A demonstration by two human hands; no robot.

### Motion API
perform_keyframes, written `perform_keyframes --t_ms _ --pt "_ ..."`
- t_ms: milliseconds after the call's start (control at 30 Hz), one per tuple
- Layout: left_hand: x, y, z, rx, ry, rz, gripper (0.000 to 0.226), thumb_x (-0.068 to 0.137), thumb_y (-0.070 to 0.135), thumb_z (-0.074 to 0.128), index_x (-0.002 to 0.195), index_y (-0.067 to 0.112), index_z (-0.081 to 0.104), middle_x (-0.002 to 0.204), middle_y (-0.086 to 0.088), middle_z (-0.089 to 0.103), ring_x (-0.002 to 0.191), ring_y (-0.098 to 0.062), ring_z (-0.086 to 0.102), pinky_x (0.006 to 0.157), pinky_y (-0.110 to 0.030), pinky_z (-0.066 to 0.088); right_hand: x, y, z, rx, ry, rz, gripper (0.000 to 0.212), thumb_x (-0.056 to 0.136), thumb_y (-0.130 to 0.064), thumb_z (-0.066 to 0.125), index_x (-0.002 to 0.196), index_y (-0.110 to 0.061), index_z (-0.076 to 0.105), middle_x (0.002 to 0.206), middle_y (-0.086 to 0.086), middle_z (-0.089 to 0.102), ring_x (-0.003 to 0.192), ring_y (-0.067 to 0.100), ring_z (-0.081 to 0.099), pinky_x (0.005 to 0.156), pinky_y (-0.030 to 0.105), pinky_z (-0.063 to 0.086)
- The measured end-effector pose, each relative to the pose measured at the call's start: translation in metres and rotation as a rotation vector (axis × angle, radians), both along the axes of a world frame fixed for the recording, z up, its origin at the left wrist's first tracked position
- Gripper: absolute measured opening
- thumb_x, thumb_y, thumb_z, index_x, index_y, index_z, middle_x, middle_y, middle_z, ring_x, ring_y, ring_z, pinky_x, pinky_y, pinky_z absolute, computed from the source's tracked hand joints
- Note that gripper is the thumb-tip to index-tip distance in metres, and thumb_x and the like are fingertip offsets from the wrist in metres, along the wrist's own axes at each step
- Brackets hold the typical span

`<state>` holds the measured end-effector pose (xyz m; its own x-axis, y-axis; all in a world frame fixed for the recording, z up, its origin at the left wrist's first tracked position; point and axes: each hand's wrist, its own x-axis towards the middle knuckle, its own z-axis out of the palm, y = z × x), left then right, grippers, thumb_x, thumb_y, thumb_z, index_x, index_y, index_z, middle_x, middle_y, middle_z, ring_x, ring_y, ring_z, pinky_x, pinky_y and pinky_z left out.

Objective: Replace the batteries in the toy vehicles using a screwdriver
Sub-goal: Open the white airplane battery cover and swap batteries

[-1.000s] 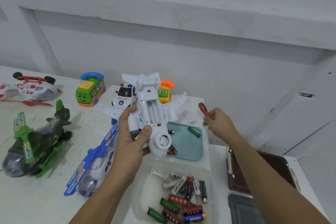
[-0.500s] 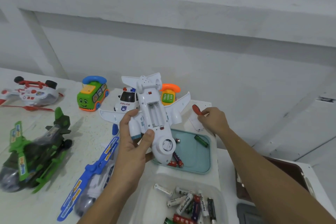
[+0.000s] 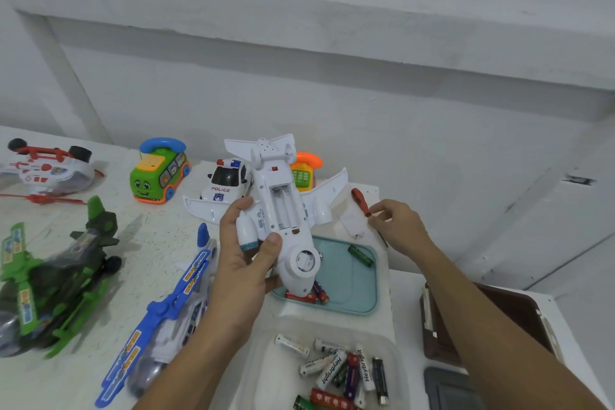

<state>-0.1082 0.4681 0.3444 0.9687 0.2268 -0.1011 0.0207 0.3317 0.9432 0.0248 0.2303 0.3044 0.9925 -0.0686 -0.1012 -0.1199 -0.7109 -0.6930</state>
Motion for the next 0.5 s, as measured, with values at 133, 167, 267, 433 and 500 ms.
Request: perform_keyframes --t_ms 133,167,267,433,500 --pt "-0.001 -0.001 0.000 -0.008 0.002 -0.015 0.051 0.095 0.008 0.055 0.124 0.049 0.045 0.114 0.000 0.071 0.091 -0.019 0.071 0.065 -0.039 0.061 -0.003 -0.005 -0.007 -0.001 0.004 0.004 0.014 0.092 -0.018 0.060 0.105 -0.019 0.065 0.101 0.004 0.065 0.086 0.016 0.057 0.063 0.017 0.040" --pt "-0.002 -0.001 0.000 -0.009 0.001 -0.017 0.051 0.095 0.008 0.055 0.124 0.048 0.045 0.113 0.001 0.071 0.090 -0.018 0.071 0.065 -0.039 0.061 -0.004 -0.005 -0.007 0.002 0.004 0.006 0.016 0.092 -0.017 0.060 0.107 -0.018 0.065 0.101 0.004 0.065 0.087 0.016 0.058 0.064 0.017 0.041" --pt "-0.003 0.001 -0.001 -0.011 0.001 -0.024 0.050 0.095 0.009 0.055 0.119 0.051 0.047 0.109 0.005 0.072 0.090 -0.018 0.071 0.067 -0.041 0.061 -0.007 -0.006 -0.006 0.009 -0.011 0.011 0.019 0.092 -0.016 0.060 0.110 -0.016 0.066 0.102 0.003 0.066 0.091 0.015 0.058 0.068 0.020 0.042" --pt "-0.004 0.000 -0.002 -0.023 -0.001 -0.031 0.049 0.096 0.009 0.054 0.114 0.054 0.049 0.107 0.007 0.073 0.087 -0.017 0.071 0.072 -0.047 0.061 -0.015 0.001 -0.004 -0.121 -0.073 0.052 0.017 0.093 -0.019 0.061 0.109 -0.017 0.065 0.103 0.001 0.059 0.092 0.014 0.053 0.079 0.024 0.038" --pt "-0.004 0.001 -0.001 -0.038 -0.004 -0.027 0.049 0.096 0.008 0.054 0.116 0.053 0.048 0.110 0.008 0.072 0.091 -0.019 0.070 0.070 -0.044 0.061 -0.021 0.007 -0.005 -0.180 -0.129 0.091 0.016 0.093 -0.019 0.061 0.107 -0.016 0.065 0.102 0.002 0.058 0.090 0.014 0.051 0.078 0.023 0.035"
